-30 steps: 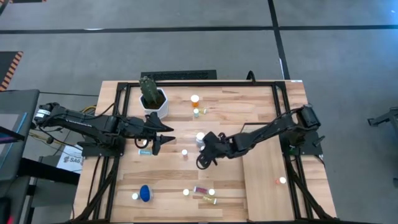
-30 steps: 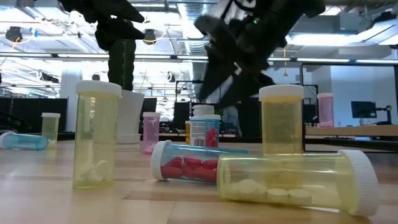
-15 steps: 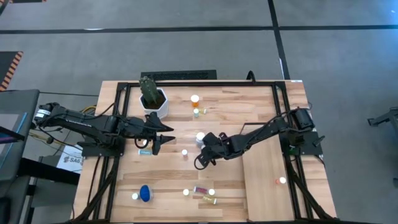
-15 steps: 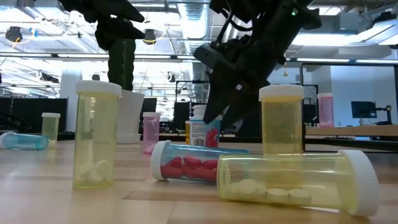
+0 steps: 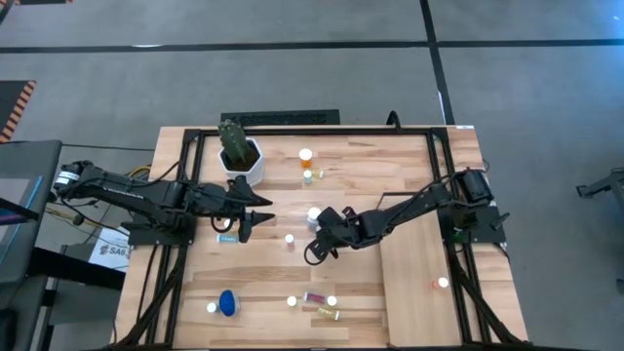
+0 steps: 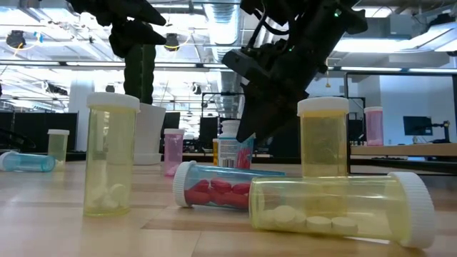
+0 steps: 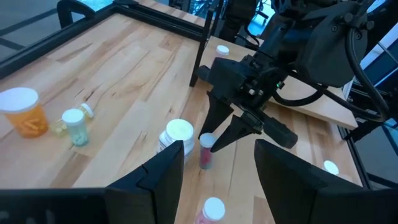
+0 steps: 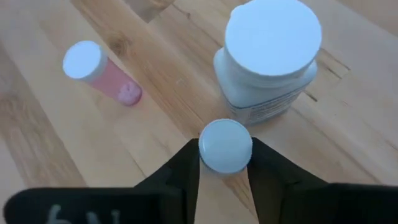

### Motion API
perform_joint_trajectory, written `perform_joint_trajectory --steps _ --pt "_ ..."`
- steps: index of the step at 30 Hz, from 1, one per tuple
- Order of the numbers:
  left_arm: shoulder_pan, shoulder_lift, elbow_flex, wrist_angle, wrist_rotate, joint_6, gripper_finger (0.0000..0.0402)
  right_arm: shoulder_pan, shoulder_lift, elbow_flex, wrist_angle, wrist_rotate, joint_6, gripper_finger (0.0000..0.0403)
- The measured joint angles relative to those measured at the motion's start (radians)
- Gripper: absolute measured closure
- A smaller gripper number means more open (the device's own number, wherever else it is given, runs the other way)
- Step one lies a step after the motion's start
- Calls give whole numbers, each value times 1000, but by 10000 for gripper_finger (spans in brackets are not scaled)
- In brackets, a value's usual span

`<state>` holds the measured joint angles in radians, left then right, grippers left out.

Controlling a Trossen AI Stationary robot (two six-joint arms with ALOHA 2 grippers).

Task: Pick and place medicine bottles onto shelf by color
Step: Put the blue pill bottle on the shelf

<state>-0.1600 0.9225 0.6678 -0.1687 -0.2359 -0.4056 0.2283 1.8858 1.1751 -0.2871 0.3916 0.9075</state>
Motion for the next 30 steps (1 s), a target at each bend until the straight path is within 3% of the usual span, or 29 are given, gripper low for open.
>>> perform_joint_trajectory --steps 6,14,30 --pt "0 0 0 0 0 0 219 8 -25 0 -20 -56 -6 278" --pt "0 0 0 2 0 -1 219 88 -175 0 -127 -60 -15 265" --pt "0 -1 0 40 -40 -3 219 479 -341 0 -321 -53 -17 265"
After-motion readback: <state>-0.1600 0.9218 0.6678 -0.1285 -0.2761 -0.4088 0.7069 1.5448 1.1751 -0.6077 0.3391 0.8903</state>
